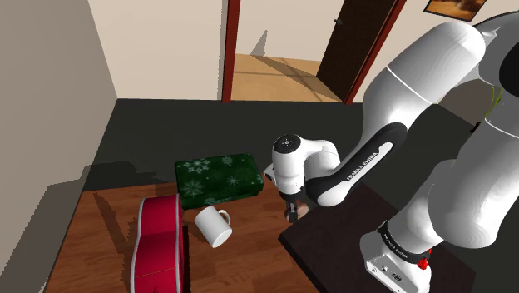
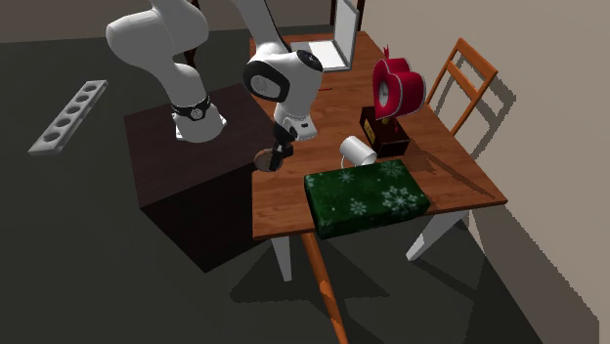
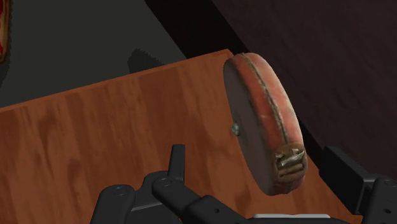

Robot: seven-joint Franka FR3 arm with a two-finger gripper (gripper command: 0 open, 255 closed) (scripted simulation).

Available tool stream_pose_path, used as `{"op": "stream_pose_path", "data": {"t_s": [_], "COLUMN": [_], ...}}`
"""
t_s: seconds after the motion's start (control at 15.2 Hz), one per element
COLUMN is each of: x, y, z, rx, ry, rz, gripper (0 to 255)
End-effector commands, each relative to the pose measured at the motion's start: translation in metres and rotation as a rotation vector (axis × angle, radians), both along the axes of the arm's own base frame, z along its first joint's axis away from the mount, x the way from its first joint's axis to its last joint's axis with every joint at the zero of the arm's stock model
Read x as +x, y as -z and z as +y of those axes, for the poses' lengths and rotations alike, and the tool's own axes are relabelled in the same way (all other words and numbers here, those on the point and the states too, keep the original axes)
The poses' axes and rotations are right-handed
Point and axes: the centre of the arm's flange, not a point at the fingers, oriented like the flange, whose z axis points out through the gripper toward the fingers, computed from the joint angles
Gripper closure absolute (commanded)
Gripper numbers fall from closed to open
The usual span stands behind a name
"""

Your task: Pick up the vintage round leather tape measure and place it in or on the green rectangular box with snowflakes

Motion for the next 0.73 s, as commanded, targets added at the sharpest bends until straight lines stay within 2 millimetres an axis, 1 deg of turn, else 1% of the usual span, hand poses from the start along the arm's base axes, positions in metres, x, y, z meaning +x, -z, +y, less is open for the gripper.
{"op": "stream_pose_path", "data": {"t_s": [0.0,0.13,0.2,0.66], "x": [0.0000,0.0000,0.0000,-0.0002], "y": [0.0001,0.0001,0.0001,0.0001], "z": [0.0000,0.0000,0.0000,0.0003], "rx": [0.000,0.000,0.000,0.000], "ry": [0.000,0.000,0.000,0.000], "rz": [0.000,0.000,0.000,0.000], "gripper": [0,0,255,255]}}
